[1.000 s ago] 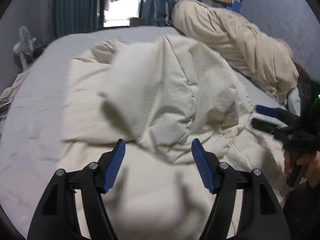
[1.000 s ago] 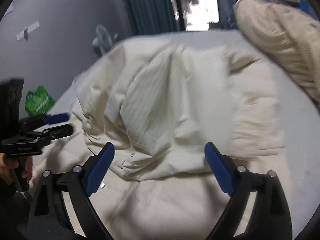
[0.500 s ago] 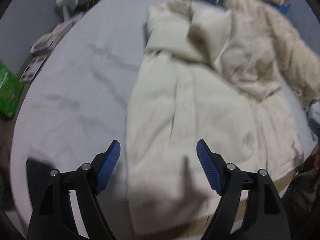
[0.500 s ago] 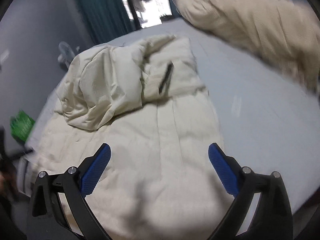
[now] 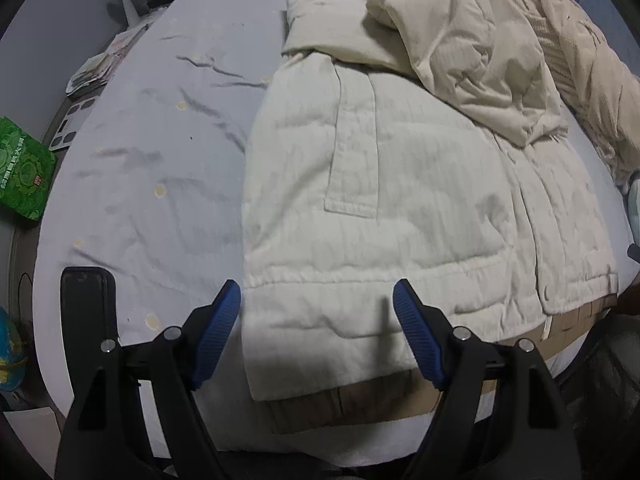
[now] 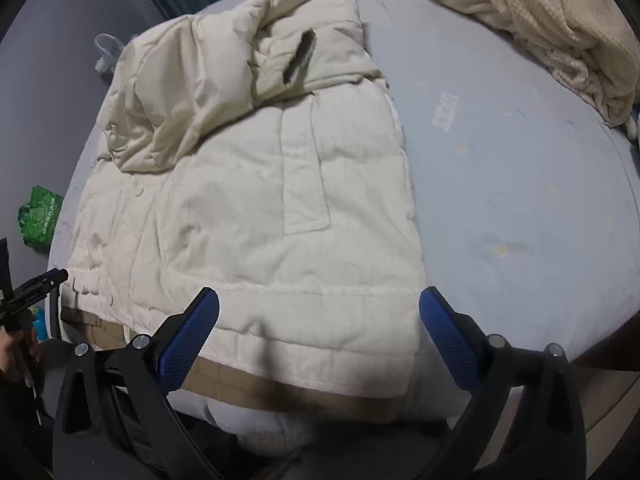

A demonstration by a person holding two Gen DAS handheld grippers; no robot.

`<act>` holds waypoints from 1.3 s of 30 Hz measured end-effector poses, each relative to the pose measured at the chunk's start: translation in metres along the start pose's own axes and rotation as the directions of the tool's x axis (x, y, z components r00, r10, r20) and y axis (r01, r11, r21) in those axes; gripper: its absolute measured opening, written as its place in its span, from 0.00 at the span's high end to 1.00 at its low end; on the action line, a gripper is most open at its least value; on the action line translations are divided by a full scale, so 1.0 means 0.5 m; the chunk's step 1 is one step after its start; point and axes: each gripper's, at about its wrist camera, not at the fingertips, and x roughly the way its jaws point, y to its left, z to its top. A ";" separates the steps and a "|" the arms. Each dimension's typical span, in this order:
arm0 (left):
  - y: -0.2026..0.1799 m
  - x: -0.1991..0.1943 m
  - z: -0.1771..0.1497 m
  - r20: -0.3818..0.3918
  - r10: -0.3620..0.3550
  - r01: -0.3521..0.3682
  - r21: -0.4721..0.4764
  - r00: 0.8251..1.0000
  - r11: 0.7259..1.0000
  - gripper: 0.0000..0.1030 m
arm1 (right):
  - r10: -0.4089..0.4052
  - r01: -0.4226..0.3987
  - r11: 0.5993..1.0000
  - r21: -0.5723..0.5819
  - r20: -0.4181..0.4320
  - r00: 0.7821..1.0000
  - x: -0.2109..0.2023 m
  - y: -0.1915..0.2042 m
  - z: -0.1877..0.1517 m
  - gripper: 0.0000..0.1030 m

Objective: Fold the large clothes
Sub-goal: 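Grasp the jacket hem with both tools and fold it toward the hood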

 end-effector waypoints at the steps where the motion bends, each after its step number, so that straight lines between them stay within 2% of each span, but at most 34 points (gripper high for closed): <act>1: -0.001 0.004 0.000 -0.016 -0.004 0.004 -0.001 1.000 1.000 0.28 | -0.009 0.008 1.000 -0.012 -0.014 1.000 0.003 -0.001 0.001 0.07; 3: 0.010 0.023 -0.002 -0.072 -0.023 0.022 -0.020 0.997 1.000 0.28 | -0.011 0.010 0.999 -0.034 -0.045 0.999 0.011 -0.004 0.003 0.07; 6: 0.028 0.039 -0.003 -0.119 -0.046 0.040 -0.051 0.992 0.998 0.28 | 0.027 -0.029 0.999 -0.022 -0.103 0.994 0.031 -0.018 0.005 0.07; 10: 0.038 0.054 -0.005 -0.161 -0.054 0.045 -0.058 0.985 0.997 0.28 | 0.059 -0.059 0.998 0.006 -0.163 0.985 0.055 -0.033 0.004 0.10; 14: 0.037 0.068 -0.007 -0.189 -0.038 0.030 -0.044 0.981 0.999 0.28 | 0.055 -0.049 0.998 0.033 -0.210 0.976 0.072 -0.052 0.004 0.13; 17: 0.037 0.076 -0.009 -0.206 -0.031 0.024 -0.039 0.978 0.999 0.28 | 0.115 -0.100 0.993 0.066 -0.287 0.951 0.098 -0.057 -0.004 0.15; 22: 0.049 0.097 -0.010 -0.251 -0.058 0.045 -0.058 0.966 0.997 0.28 | 0.141 -0.125 0.990 0.068 -0.378 0.915 0.134 -0.055 -0.009 0.15; 25: 0.069 0.100 -0.011 -0.253 -0.088 0.068 -0.085 0.963 0.994 0.28 | 0.138 -0.108 0.989 0.100 -0.374 0.917 0.140 -0.069 -0.011 0.17; 27: 0.091 0.099 -0.019 -0.241 -0.080 0.059 -0.090 0.967 0.994 0.28 | 0.148 -0.118 0.987 0.105 -0.356 0.923 0.136 -0.070 -0.013 0.18; 29: 0.101 0.109 -0.024 -0.277 -0.117 0.092 -0.101 0.954 0.991 0.28 | 0.160 -0.131 0.986 0.104 -0.365 0.917 0.142 -0.075 -0.017 0.19; 31: 0.100 0.122 -0.026 -0.316 -0.130 0.111 -0.078 0.940 0.991 0.28 | 0.159 -0.135 0.987 0.088 -0.377 0.913 0.147 -0.070 -0.020 0.24; 33: 0.099 0.126 -0.026 -0.326 -0.145 0.131 -0.063 0.934 0.989 0.31 | 0.168 -0.151 0.986 0.075 -0.355 0.920 0.142 -0.066 -0.020 0.50; 34: 0.105 0.123 -0.026 -0.320 -0.162 0.149 -0.064 0.933 0.987 0.38 | 0.172 -0.157 0.985 0.070 -0.336 0.926 0.137 -0.064 -0.023 0.58; 36: 0.116 0.115 -0.026 -0.299 -0.177 0.164 -0.068 0.938 0.984 0.62 | 0.230 -0.221 0.973 0.065 -0.249 0.941 0.112 -0.061 -0.025 0.81; 37: 0.130 0.106 -0.024 -0.276 -0.215 0.199 -0.085 0.937 0.976 0.76 | 0.241 -0.234 0.970 0.059 -0.218 0.946 0.100 -0.054 -0.025 0.85; 39: 0.141 0.077 -0.020 -0.246 -0.265 0.253 -0.082 0.932 0.964 0.84 | 0.265 -0.263 0.964 0.034 -0.143 0.954 0.066 -0.042 -0.026 0.89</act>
